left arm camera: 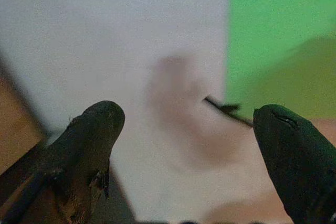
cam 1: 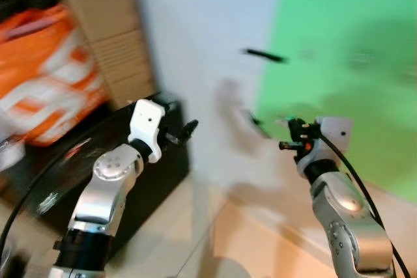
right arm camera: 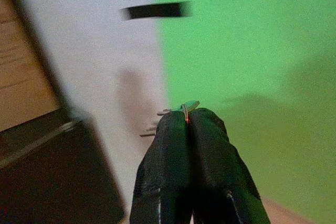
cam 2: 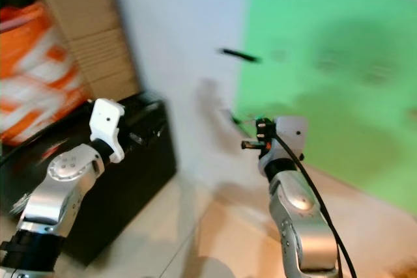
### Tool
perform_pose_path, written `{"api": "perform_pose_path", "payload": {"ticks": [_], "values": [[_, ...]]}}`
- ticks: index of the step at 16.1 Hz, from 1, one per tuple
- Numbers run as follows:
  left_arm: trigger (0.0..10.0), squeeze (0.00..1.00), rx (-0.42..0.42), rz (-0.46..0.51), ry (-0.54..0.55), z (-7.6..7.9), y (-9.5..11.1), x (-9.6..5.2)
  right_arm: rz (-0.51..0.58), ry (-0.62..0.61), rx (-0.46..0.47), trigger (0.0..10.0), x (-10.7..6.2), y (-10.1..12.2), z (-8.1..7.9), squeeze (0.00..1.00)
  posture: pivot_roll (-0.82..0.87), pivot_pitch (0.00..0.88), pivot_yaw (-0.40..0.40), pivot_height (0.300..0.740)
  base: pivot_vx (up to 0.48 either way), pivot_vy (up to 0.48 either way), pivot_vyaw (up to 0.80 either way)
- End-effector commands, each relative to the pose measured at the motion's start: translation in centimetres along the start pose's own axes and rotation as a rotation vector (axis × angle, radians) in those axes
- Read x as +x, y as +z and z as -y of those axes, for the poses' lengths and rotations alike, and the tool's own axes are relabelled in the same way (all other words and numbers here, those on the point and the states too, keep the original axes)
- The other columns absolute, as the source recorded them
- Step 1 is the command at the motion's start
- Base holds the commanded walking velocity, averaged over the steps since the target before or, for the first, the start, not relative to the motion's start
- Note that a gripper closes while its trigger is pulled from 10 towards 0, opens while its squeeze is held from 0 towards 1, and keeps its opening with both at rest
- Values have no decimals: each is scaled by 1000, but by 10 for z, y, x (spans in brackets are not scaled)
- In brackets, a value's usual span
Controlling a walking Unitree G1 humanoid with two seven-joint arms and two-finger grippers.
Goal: Hang keys on a hook
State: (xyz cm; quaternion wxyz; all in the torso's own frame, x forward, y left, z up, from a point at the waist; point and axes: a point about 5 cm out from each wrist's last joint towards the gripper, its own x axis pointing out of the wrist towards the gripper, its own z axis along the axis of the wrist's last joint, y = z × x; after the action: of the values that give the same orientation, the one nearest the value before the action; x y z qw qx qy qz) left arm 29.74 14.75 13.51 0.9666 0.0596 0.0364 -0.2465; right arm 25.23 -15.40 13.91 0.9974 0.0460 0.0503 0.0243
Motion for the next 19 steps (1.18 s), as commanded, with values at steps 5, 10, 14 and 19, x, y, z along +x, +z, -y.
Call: {"api": "perform_pose_path", "payload": {"ticks": [5, 10, 14, 19], "values": [[10000, 0, 3, 7, -12, 1, 2, 2, -2, 14, -21, 10000, -1, 1, 1, 0, -64, 0, 73, 740, 330, 0, -726], [10000, 0, 14, -7, -70, 1, -2, -9, 18, 276, -81, 10000, -2, 11, -12, 0, -50, 0, 55, 740, 59, 0, 0], [10000, 0, 6, -11, -120, 3, -1, -11, 46, 308, -88, 10000, 2, 17, -14, 0, -47, 0, 52, 740, 0, 0, 0], [10000, 0, -2, -4, -300, 16, 6, -13, 81, 167, -41, 10000, 21, 28, -2, 0, -48, 0, 53, 740, 0, 0, 0]]}}
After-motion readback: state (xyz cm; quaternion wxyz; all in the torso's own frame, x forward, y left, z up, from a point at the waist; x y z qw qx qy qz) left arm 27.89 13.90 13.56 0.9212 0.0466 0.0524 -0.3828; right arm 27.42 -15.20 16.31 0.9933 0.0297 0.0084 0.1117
